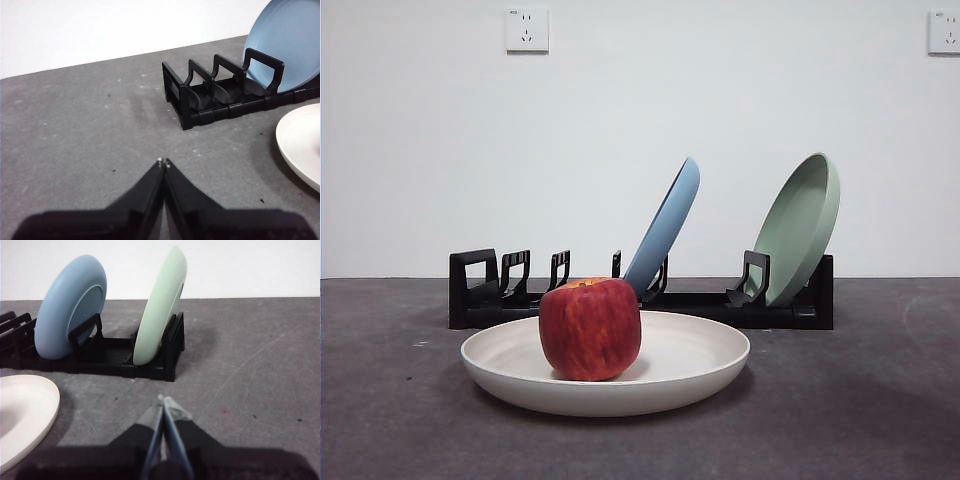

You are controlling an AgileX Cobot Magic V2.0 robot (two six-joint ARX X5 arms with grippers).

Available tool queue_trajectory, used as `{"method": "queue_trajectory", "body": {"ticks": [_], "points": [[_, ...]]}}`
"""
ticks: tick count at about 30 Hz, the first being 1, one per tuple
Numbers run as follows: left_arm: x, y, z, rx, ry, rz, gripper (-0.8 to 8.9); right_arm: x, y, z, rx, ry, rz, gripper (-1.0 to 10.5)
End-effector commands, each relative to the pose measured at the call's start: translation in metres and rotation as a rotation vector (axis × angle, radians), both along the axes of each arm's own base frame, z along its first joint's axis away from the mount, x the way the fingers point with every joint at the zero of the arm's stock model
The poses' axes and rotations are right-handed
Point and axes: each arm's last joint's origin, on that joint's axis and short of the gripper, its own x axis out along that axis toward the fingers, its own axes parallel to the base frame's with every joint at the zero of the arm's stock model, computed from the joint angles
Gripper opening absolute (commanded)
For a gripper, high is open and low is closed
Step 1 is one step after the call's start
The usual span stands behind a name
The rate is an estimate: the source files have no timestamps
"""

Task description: Take the yellow plate from the plate rack,put the plate on the table,take the apple from the table,put the apple in the plate

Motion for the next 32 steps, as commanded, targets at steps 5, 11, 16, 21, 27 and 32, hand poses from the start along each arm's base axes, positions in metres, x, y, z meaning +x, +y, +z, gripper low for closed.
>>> {"method": "queue_trajectory", "body": {"ticks": [5,11,16,21,27,32], "points": [[0.0006,0.0003,-0.0043,-0.006,0.010,0.005,-0.03,-0.0005,-0.0003,-0.0084,-0.001,0.067,-0.008,0.0],[0.0006,0.0003,-0.0042,-0.006,0.010,0.005,-0.03,-0.0005,-0.0001,-0.0083,0.100,0.090,-0.019,0.0],[0.0006,0.0003,-0.0042,-0.006,0.010,0.005,-0.03,-0.0003,-0.0008,-0.0083,0.096,0.088,-0.043,0.0],[0.0006,0.0003,-0.0042,-0.006,0.010,0.005,-0.03,-0.0003,-0.0008,-0.0081,0.096,0.088,-0.044,0.0],[0.0006,0.0003,-0.0042,-0.006,0.010,0.005,-0.03,-0.0003,-0.0008,-0.0081,0.096,0.088,-0.044,0.0],[0.0006,0.0003,-0.0042,-0.006,0.010,0.005,-0.03,-0.0003,-0.0008,-0.0081,0.096,0.088,-0.044,0.0]]}}
